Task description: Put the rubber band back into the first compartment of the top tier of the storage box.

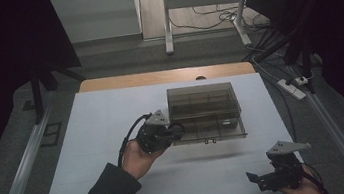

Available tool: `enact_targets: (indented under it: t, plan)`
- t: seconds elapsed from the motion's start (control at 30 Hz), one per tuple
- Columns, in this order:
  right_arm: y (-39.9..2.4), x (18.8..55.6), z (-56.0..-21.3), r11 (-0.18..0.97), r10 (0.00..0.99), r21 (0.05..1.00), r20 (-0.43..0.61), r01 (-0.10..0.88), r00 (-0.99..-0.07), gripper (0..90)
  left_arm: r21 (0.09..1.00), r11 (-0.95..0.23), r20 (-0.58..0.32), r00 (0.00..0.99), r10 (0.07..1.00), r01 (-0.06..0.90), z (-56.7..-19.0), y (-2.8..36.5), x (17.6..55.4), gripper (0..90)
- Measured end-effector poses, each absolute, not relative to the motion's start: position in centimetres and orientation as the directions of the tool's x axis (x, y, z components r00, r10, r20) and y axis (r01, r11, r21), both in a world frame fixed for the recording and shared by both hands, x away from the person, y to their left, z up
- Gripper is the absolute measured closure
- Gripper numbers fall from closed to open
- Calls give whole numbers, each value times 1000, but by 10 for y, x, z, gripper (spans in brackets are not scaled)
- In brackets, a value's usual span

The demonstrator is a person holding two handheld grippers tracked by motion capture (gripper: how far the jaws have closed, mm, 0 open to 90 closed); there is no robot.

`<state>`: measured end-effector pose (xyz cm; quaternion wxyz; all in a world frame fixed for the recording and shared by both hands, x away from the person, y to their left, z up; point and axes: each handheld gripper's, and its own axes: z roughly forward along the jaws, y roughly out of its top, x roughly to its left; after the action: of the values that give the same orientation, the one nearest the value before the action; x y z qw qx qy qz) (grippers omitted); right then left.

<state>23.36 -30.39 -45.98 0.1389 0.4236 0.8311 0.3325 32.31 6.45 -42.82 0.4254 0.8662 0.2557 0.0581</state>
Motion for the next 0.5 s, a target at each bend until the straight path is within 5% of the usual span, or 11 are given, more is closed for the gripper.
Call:
enact_targets:
  t: [0.5]
  plan:
    - [-304, 233, -460, 424, 794, 670, 50, 610, -606, 3, 756, -514, -133, 864, 486, 405, -437, 46, 334, 860]
